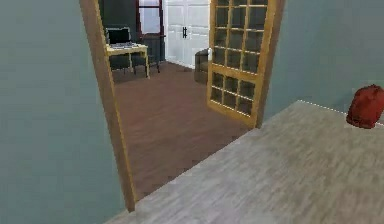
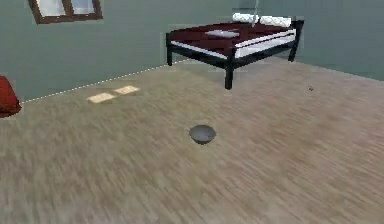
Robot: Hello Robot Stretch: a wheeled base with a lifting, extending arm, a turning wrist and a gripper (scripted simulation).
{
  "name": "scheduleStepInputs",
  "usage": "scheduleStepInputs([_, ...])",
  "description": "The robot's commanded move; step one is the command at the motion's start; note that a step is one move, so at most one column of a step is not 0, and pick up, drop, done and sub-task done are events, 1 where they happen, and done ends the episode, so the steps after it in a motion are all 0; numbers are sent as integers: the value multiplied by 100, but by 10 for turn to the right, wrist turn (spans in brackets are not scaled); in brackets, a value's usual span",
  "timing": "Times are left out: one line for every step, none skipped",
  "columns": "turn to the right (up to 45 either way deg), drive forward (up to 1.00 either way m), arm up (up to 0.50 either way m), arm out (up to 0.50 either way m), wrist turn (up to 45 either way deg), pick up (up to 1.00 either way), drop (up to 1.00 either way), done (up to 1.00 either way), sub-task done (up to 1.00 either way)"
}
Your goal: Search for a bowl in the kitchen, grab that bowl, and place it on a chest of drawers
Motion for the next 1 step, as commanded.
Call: scheduleStepInputs([0, 100, 0, 0, 0, 0, 0, 0, 0])
